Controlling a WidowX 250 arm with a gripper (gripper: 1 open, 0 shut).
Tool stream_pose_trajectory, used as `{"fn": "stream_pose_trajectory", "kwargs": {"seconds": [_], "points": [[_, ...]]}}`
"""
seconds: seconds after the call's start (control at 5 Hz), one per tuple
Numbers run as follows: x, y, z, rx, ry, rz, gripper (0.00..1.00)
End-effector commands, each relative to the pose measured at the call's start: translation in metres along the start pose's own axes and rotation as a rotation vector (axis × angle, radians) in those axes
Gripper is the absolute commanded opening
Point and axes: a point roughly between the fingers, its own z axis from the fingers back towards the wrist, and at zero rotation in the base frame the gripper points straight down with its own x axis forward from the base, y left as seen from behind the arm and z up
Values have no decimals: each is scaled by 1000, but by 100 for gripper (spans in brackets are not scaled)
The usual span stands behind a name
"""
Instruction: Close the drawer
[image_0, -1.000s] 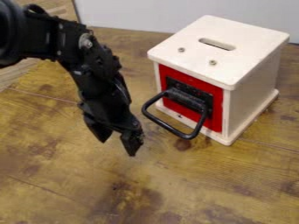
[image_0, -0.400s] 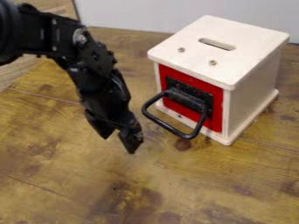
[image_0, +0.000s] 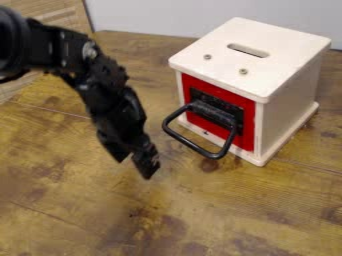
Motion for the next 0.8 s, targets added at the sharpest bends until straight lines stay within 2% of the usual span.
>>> {"fn": "stream_pose_trajectory", "kwargs": {"seconds": [0.0,0.4,0.6], "points": [[22,-21,18,0,-78,-53,100],[20,-30,15,17,-95,-3,100],[21,-31,17,37,-102,59,100]]}}
